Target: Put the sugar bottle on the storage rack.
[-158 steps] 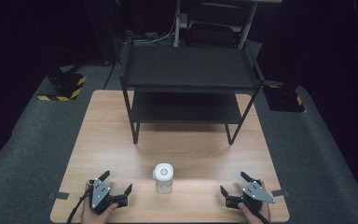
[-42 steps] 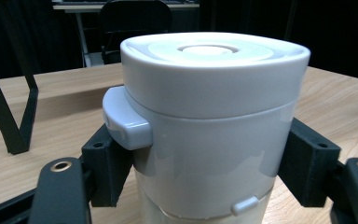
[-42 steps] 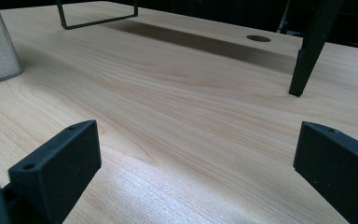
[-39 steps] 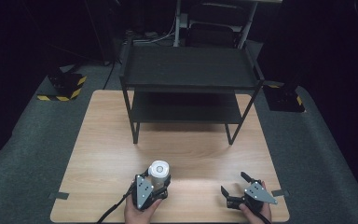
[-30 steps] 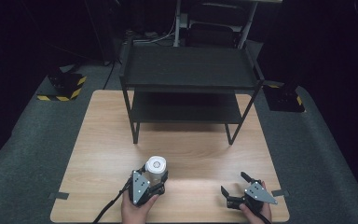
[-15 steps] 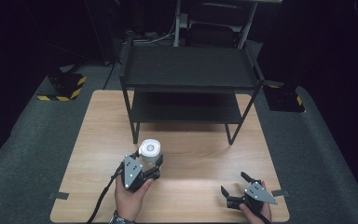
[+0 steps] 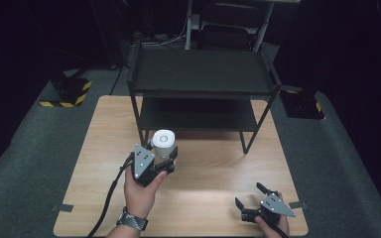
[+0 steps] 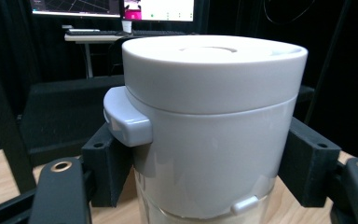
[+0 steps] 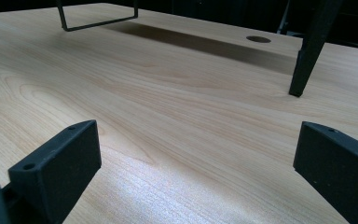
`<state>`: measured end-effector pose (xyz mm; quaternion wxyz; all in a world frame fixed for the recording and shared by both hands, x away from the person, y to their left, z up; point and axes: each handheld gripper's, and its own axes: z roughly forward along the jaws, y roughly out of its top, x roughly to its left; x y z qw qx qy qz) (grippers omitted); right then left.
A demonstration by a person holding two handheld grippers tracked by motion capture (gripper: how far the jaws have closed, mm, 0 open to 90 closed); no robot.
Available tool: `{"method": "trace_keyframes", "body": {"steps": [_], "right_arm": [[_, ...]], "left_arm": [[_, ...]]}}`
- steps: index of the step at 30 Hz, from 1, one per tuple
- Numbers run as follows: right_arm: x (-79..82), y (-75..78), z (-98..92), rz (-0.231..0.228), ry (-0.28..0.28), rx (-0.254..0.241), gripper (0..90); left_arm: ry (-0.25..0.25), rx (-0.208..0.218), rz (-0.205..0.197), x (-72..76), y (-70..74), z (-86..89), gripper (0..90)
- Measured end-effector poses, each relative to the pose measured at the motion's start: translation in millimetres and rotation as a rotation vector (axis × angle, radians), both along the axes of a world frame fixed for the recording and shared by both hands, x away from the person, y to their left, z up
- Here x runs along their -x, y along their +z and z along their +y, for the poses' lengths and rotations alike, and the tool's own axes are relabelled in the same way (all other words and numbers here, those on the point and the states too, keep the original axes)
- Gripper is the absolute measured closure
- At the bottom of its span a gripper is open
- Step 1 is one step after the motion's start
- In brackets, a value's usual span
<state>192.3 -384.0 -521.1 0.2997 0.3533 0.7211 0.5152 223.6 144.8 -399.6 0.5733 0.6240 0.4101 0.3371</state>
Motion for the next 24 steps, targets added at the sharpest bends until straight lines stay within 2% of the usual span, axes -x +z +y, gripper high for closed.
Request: {"method": "trace_keyframes", "body": {"steps": [16, 24], "right_arm": [[-0.1, -0.5, -1.3, -0.002, 0.005, -0.003, 0.4], [-0.2, -0.8, -1.9, -0.003, 0.008, -0.005, 0.4]], "left_arm": [[0.026, -0.013, -0.025, -35.7, 34.6, -9.1, 28.0], [0.049, -0.034, -0.042, -53.0, 40.6, -15.3, 28.0]]}}
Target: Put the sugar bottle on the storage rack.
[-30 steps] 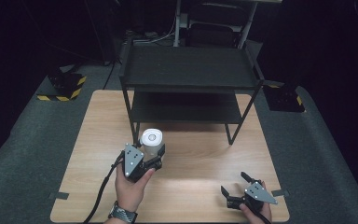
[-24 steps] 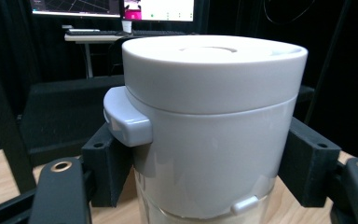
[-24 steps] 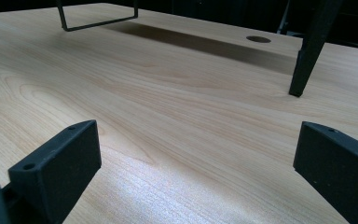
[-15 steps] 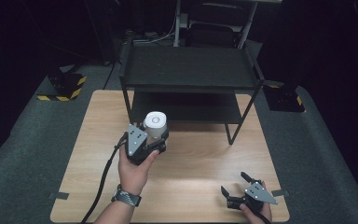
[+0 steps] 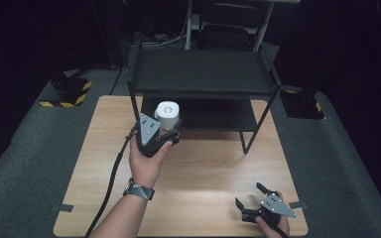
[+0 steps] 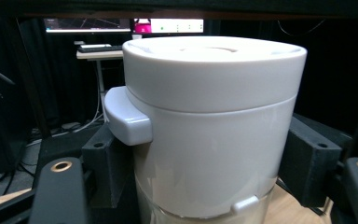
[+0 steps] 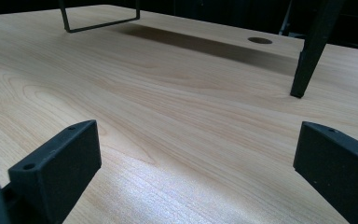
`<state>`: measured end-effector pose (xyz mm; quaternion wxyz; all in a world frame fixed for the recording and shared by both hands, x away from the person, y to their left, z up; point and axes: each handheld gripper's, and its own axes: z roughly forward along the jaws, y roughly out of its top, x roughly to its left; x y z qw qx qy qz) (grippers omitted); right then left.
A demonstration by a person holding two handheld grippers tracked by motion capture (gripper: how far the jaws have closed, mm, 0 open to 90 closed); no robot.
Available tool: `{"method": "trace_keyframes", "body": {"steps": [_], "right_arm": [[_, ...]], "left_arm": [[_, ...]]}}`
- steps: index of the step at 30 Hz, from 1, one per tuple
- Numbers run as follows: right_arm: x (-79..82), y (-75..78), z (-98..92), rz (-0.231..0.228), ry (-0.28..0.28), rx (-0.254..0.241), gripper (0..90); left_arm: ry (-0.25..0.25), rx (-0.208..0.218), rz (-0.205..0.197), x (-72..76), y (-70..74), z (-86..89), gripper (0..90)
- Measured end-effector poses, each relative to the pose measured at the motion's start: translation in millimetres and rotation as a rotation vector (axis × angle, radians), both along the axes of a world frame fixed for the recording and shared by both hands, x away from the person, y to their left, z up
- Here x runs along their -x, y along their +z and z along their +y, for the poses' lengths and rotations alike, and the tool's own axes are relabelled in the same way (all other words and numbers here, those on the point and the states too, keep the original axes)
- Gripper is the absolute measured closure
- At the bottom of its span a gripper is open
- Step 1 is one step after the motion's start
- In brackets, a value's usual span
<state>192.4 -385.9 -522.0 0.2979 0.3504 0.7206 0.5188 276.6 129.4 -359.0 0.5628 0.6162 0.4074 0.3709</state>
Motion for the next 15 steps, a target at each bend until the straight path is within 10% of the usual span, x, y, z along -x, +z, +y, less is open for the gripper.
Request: {"method": "trace_keyframes", "body": {"steps": [15], "right_arm": [[-0.3, -0.8, -1.5, -0.003, 0.007, -0.005, 0.4]], "left_arm": [[0.057, 0.017, -0.015, -33.2, -10.7, -9.9, 28.0]]}}
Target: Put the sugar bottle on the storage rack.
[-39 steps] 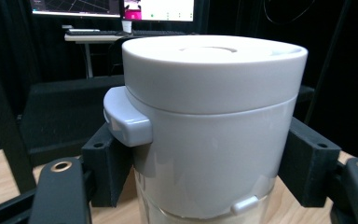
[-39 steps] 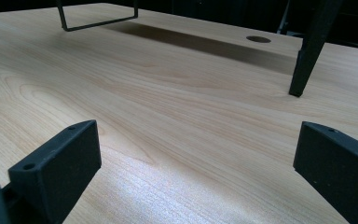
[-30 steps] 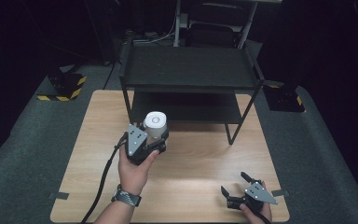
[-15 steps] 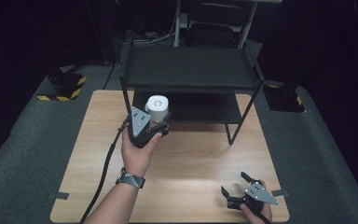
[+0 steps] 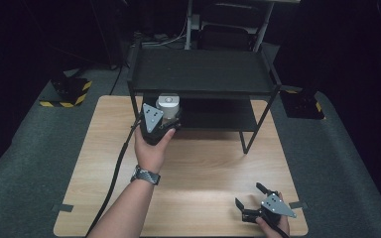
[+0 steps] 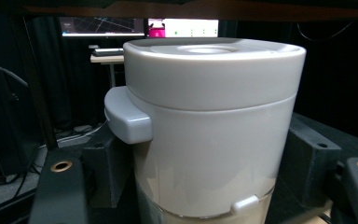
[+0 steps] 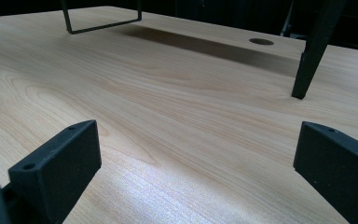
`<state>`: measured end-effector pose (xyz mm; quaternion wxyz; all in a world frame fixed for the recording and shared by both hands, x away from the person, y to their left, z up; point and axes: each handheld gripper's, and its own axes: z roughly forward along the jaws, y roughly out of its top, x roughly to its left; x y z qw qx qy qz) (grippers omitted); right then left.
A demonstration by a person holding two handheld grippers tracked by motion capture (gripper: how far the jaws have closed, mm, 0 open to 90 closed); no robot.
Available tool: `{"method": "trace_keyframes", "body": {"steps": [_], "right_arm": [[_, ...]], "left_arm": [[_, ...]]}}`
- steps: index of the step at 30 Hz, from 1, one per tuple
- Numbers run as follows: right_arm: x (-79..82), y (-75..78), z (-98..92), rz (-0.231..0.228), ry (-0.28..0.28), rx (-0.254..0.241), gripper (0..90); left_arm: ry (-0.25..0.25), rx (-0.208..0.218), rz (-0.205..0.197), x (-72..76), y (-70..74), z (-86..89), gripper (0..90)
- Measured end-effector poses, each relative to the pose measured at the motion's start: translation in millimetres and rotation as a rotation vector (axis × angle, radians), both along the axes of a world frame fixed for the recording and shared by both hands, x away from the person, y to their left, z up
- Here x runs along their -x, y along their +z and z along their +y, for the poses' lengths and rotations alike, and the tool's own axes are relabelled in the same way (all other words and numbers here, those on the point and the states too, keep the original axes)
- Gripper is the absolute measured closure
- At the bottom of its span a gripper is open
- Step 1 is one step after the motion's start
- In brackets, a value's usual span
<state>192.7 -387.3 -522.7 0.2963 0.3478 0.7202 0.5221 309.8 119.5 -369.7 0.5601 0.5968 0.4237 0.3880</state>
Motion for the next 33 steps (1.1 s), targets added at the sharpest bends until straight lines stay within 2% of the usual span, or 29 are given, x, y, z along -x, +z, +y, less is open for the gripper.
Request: {"method": "trace_keyframes", "body": {"steps": [18, 24, 26, 31, 33], "right_arm": [[0.1, -1.4, -2.1, -0.005, 0.005, -0.012, 0.4], [0.0, -1.9, -3.0, -0.006, 0.008, -0.018, 0.4], [-0.1, -2.1, -3.2, -0.007, 0.009, -0.019, 0.4], [-0.1, -2.2, -3.2, -0.008, 0.009, -0.019, 0.4], [-0.1, -2.1, -3.0, -0.007, 0.009, -0.018, 0.4]], "left_arm": [[0.041, 0.004, -0.039, -36.9, -12.5, -16.0, 28.0], [0.053, -0.002, -0.038, -45.1, -17.1, -20.4, 28.0], [0.054, -0.017, -0.036, -46.5, -18.0, -20.7, 28.0], [0.058, -0.011, -0.034, -48.5, -20.3, -22.5, 27.9], [0.055, 0.01, -0.021, -50.9, -19.9, -20.4, 27.8]]}}
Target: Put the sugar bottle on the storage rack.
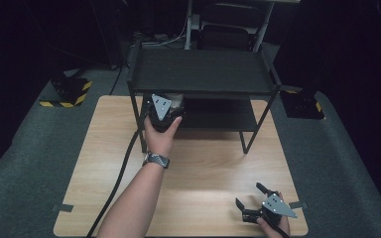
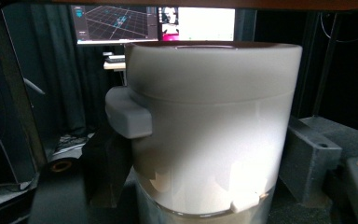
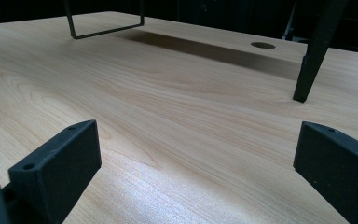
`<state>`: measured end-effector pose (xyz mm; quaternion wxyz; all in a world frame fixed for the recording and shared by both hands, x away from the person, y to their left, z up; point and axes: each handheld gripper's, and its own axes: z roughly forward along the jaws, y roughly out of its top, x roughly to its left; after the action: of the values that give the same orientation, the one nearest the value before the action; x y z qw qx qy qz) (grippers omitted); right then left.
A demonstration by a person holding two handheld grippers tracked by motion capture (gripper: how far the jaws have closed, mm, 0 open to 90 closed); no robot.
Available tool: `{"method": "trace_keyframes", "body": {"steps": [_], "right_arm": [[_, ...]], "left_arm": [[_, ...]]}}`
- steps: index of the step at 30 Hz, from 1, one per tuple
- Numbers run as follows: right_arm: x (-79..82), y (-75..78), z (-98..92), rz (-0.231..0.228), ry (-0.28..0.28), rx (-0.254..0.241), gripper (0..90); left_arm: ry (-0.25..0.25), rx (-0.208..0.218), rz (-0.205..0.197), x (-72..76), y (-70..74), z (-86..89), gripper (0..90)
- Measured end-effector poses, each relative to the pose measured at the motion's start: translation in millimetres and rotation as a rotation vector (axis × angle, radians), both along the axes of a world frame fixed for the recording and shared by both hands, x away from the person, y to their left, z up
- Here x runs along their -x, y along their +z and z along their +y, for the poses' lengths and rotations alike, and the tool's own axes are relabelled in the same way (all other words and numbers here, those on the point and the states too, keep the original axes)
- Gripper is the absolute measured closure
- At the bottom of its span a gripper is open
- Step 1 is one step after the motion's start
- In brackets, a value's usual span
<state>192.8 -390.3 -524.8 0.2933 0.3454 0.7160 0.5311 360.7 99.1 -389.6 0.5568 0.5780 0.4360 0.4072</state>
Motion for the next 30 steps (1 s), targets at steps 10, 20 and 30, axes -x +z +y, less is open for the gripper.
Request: {"method": "trace_keyframes", "body": {"steps": [10, 20, 30], "right_arm": [[0.3, 0.0, 0.6, -0.002, -0.002, 0.005, 0.4], [0.1, 0.2, 1.1, -0.002, -0.002, 0.008, 0.3], [0.3, 0.7, 2.2, -0.002, -0.002, 0.015, 0.4]], "left_arm": [[-0.006, -0.009, 0.007, -0.5, 1.7, 1.3, 27.5], [0.005, -0.001, 0.032, 5.0, 5.6, 1.5, 1.1], [-0.045, 0.007, 0.023, 27.1, 7.2, 10.2, 0.5]]}}
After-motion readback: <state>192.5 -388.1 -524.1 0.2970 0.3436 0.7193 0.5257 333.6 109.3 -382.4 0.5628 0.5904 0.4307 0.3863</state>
